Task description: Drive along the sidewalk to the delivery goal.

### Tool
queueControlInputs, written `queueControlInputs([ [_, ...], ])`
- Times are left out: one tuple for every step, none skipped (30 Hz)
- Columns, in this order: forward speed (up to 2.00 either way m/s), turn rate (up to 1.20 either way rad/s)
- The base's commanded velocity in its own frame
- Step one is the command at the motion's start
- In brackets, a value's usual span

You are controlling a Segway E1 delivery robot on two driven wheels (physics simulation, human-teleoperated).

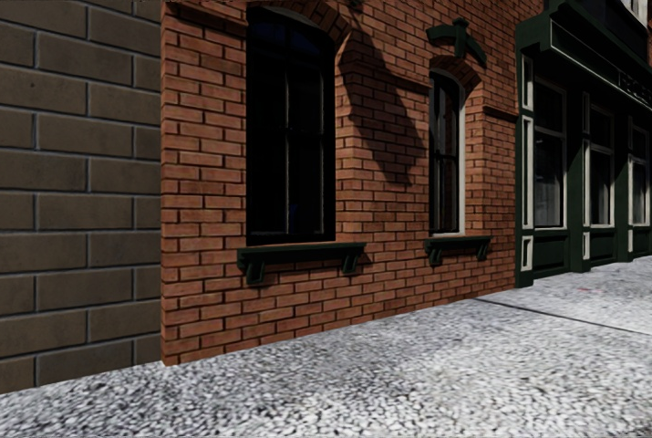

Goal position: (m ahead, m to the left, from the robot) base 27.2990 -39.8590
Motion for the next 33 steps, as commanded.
queueControlInputs([
  [0.4,-0.66],
  [0.46,-0.66],
  [0.52,-0.66],
  [0.56,-0.66],
  [0.65,-0.66],
  [0.69,-0.66],
  [0.72,-0.66],
  [0.74,-0.66],
  [0.75,-0.66],
  [0.75,-0.66],
  [0.76,-0.63],
  [0.76,-0.6],
  [0.76,-0.6],
  [0.76,-0.59],
  [0.77,-0.59],
  [0.77,-0.59],
  [0.77,-0.59],
  [0.77,-0.59],
  [0.77,-0.59],
  [0.77,-0.59],
  [0.77,-0.59],
  [0.77,-0.59],
  [0.77,-0.59],
  [0.77,-0.59],
  [0.78,-0.59],
  [0.78,-0.59],
  [0.8,-0.59],
  [0.84,-0.59],
  [0.86,-0.59],
  [0.87,-0.59],
  [0.87,-0.59],
  [0.87,-0.59],
  [0.89,-0.59],
])
